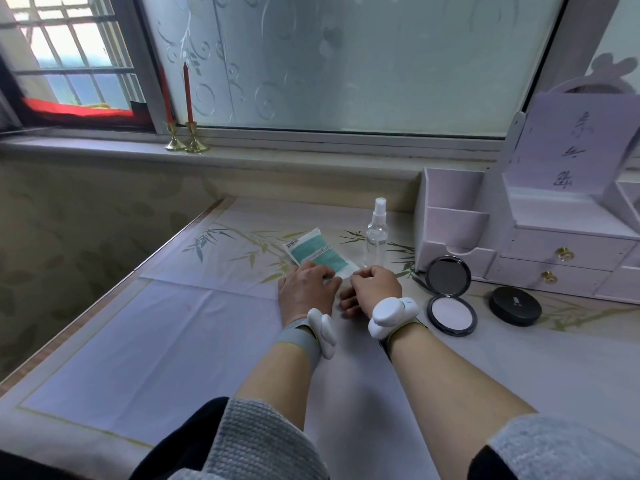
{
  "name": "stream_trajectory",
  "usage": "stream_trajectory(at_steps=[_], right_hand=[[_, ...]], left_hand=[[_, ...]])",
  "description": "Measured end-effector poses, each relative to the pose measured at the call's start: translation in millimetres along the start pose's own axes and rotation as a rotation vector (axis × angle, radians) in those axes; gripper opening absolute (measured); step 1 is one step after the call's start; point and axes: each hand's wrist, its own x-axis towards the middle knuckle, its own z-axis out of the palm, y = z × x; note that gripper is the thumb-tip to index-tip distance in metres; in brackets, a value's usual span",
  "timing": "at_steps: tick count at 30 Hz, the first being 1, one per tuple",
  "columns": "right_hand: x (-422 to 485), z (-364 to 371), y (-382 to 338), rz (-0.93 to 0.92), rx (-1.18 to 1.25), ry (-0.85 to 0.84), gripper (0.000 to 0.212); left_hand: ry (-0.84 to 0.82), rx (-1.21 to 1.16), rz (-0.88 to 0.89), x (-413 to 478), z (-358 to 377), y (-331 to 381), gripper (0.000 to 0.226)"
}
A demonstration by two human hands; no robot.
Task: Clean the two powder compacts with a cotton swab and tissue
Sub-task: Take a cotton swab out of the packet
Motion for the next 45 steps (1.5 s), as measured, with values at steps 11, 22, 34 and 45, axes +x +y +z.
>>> stream_trajectory(at_steps=[11, 22, 34, 45], right_hand=[[-8, -6, -9, -0.010, -0.021, -0.086, 0.027], [-19, -7, -14, 0.027, 0.172, -0.140, 0.024], [-14, -2, -15, 0.018, 0.077, -0.102, 0.026], [14, 9, 10, -0.078, -0.088, -0.069, 0.027]], left_hand=[[0.040, 0.200, 0.077, -4, 5, 9, 0.021], [0.019, -0.003, 0.067, -7, 0, 8, 0.016], [0.052, -0.178, 0.114, -6, 0, 9, 0.012], [0.048, -0.206, 0.075, -6, 0, 11, 0.014]])
